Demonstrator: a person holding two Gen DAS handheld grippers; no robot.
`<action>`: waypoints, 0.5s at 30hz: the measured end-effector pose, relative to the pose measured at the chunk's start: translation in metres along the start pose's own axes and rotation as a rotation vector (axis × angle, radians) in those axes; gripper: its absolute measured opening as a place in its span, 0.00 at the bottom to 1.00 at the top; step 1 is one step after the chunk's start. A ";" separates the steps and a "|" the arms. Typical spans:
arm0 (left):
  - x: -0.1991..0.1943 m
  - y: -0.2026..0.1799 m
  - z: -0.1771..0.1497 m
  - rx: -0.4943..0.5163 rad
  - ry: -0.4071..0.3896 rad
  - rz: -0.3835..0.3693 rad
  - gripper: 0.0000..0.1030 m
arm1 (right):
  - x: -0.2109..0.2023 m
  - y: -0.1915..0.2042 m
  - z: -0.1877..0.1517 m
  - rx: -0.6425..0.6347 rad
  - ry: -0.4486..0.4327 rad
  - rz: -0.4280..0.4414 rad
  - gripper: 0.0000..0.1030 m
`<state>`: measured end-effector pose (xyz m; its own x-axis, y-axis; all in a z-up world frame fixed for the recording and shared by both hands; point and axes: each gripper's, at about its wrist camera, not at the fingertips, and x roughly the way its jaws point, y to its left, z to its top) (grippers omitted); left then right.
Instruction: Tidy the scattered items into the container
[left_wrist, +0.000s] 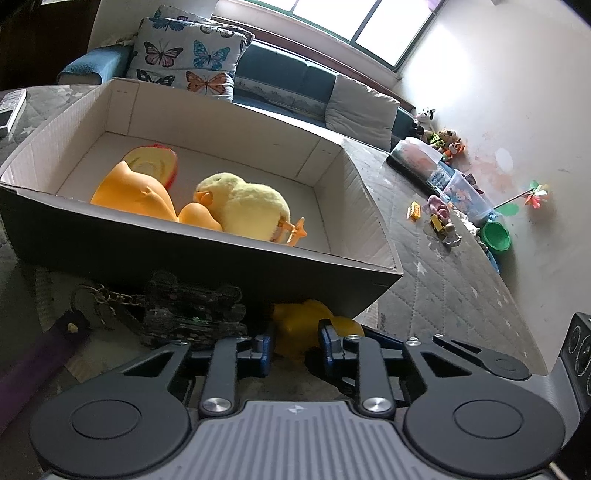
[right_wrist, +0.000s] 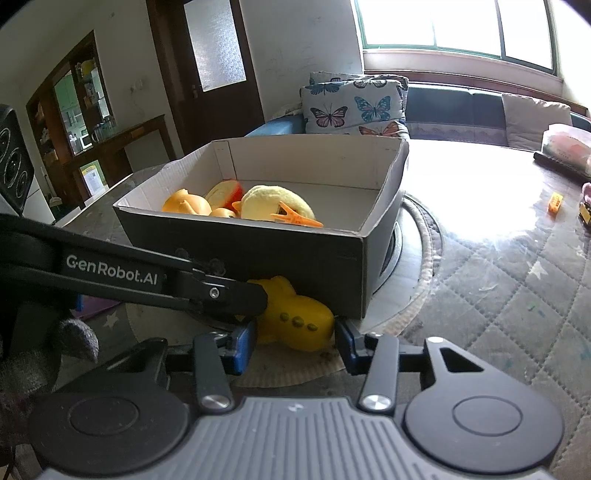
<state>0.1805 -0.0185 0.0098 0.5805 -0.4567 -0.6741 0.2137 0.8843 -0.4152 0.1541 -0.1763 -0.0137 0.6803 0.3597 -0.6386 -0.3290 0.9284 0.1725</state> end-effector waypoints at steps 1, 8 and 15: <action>-0.001 0.000 0.000 0.002 -0.001 0.000 0.25 | 0.000 0.000 0.000 0.001 0.000 -0.001 0.45; -0.005 -0.002 -0.001 0.013 -0.012 -0.003 0.21 | -0.005 0.000 -0.002 0.007 -0.006 -0.008 0.45; -0.011 -0.005 -0.005 0.018 -0.020 -0.007 0.20 | -0.012 0.002 -0.005 0.016 -0.013 -0.011 0.44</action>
<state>0.1689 -0.0188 0.0162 0.5943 -0.4611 -0.6589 0.2319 0.8827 -0.4086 0.1415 -0.1797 -0.0095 0.6923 0.3503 -0.6309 -0.3108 0.9338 0.1774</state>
